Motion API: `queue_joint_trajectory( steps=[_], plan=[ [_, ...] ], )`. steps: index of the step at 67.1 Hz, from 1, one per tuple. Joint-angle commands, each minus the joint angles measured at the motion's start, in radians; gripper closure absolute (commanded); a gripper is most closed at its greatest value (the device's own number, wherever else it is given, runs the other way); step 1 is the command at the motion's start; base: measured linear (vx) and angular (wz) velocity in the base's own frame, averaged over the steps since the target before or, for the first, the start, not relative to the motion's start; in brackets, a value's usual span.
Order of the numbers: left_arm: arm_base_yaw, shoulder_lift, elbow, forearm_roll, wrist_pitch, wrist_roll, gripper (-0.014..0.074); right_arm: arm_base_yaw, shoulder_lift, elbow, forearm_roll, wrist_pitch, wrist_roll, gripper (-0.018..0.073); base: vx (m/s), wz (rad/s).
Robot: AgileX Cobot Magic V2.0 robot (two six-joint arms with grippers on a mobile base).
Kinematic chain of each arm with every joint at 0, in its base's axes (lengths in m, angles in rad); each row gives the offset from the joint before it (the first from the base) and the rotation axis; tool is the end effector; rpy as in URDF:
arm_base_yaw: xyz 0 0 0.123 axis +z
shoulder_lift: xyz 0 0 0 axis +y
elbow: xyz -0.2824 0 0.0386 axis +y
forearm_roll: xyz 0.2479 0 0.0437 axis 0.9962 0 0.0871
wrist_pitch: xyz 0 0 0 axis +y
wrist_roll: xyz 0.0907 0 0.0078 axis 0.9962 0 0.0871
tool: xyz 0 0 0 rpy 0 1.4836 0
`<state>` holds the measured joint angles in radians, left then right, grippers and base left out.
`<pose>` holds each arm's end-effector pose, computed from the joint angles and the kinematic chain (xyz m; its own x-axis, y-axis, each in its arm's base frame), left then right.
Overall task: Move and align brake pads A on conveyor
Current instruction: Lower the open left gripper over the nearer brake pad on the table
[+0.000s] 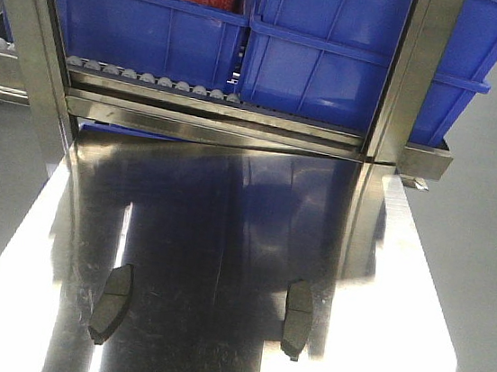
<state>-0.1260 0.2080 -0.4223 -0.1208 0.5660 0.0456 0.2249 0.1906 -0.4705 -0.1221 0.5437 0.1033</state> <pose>0.0512 -0.0124 0.2909 -0.2664 -0.0231 -0.9636 0.1726 0.9824 -0.0712 0.0458 0.0046 0.3091 -0.1679 -0.0398 -0.9850 -0.1623 0.9867 -0.0122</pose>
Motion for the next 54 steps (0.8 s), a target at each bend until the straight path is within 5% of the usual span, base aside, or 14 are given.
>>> queue_joint_trajectory(
  steps=[1, 28, 54],
  plan=[
    [-0.011, 0.013, -0.022, -0.005, -0.072, -0.002, 0.0224, -0.004, 0.014, -0.023, -0.008, -0.078, -0.004, 0.0075, 0.00, 0.00],
    [-0.011, 0.037, -0.023, -0.066, -0.063, -0.027, 0.0224, -0.004, 0.014, -0.023, -0.008, -0.078, -0.004, 0.0075, 0.00, 0.00],
    [-0.011, 0.431, -0.144, -0.066, 0.055, -0.064, 0.0224, -0.004, 0.014, -0.023, -0.008, -0.078, -0.004, 0.0075, 0.00, 0.00]
  ],
)
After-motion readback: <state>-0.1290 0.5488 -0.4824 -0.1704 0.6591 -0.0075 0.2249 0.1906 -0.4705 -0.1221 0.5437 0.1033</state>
